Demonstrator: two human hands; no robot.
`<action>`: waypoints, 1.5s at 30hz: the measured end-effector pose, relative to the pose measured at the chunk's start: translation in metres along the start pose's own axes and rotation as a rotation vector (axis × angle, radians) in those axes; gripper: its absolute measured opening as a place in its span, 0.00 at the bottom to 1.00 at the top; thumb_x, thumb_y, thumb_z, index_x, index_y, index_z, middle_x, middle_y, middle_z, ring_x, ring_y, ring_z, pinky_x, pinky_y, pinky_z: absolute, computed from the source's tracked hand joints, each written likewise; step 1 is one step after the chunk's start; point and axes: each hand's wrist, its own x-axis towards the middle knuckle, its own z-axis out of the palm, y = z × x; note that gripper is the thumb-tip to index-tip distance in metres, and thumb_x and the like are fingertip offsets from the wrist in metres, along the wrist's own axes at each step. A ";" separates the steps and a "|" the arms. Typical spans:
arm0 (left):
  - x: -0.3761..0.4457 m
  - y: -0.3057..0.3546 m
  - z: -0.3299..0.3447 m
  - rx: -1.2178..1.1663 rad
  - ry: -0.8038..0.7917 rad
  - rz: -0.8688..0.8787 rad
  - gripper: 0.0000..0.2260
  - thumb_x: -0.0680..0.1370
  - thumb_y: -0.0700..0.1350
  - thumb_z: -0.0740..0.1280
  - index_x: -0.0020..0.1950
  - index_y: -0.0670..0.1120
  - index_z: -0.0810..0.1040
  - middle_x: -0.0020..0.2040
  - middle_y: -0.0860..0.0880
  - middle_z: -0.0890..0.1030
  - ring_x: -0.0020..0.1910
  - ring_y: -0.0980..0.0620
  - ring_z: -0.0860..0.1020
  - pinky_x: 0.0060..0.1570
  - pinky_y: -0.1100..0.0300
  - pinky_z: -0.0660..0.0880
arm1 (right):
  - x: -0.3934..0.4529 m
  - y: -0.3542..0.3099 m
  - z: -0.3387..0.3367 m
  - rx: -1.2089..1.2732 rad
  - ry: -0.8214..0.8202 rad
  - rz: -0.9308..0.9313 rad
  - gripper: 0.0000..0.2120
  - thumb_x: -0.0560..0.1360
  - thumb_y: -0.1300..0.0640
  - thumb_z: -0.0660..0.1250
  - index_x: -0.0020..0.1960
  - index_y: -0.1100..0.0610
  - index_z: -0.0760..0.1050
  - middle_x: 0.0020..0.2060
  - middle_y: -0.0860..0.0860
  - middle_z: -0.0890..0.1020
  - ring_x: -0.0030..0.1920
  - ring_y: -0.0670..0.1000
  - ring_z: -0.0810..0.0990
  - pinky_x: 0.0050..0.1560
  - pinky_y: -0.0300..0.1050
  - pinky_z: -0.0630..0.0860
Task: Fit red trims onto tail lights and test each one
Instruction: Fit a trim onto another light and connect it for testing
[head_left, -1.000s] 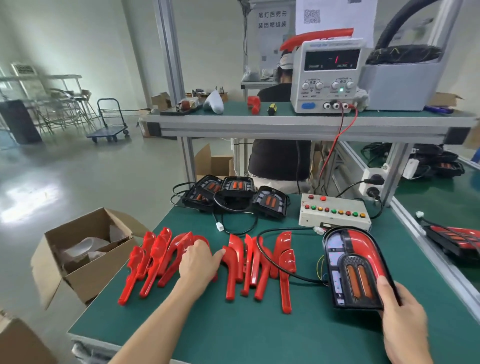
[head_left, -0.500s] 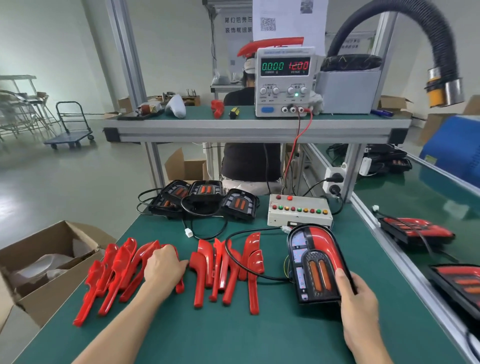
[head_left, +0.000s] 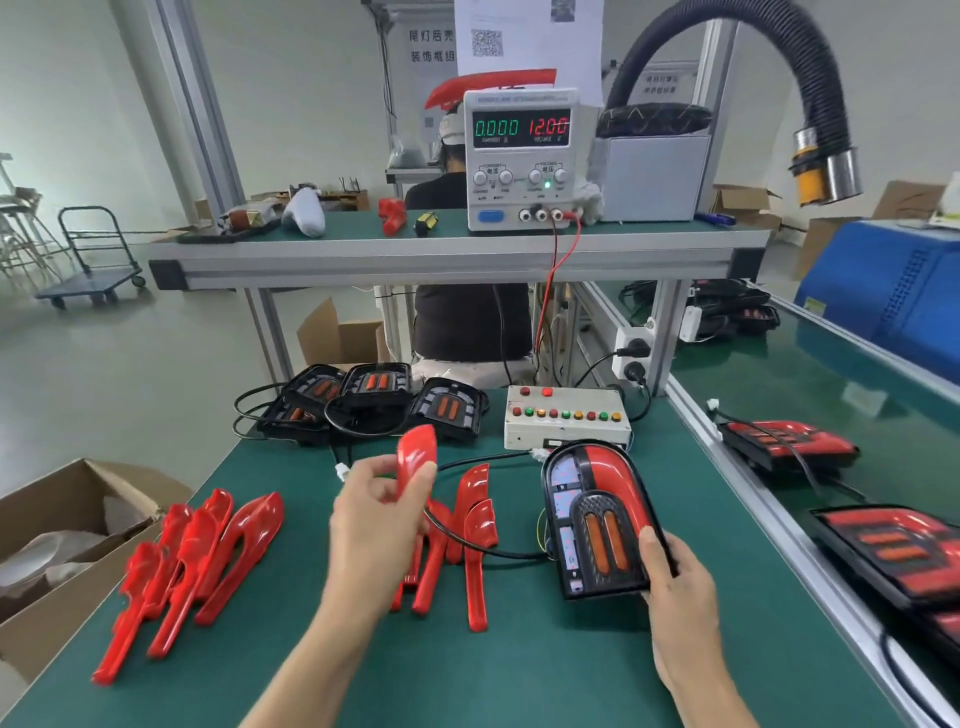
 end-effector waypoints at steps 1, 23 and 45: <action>-0.004 0.001 0.015 -0.080 -0.035 -0.023 0.09 0.78 0.54 0.71 0.54 0.53 0.76 0.32 0.47 0.83 0.26 0.55 0.77 0.25 0.62 0.72 | 0.000 0.000 0.000 0.010 -0.009 0.009 0.08 0.82 0.52 0.66 0.53 0.53 0.83 0.46 0.50 0.88 0.44 0.46 0.86 0.49 0.48 0.78; -0.024 0.000 0.136 0.449 -0.172 0.229 0.13 0.78 0.55 0.69 0.55 0.52 0.68 0.42 0.50 0.82 0.45 0.46 0.81 0.47 0.48 0.78 | -0.002 -0.003 0.002 -0.029 0.034 -0.020 0.08 0.82 0.52 0.66 0.53 0.54 0.82 0.43 0.45 0.88 0.41 0.41 0.85 0.40 0.30 0.77; -0.033 -0.036 0.147 0.297 -0.096 0.526 0.21 0.83 0.62 0.54 0.69 0.52 0.73 0.56 0.51 0.68 0.52 0.53 0.72 0.50 0.57 0.75 | -0.004 -0.010 0.001 0.002 0.027 0.042 0.10 0.83 0.49 0.65 0.51 0.46 0.85 0.46 0.51 0.88 0.49 0.53 0.87 0.52 0.52 0.82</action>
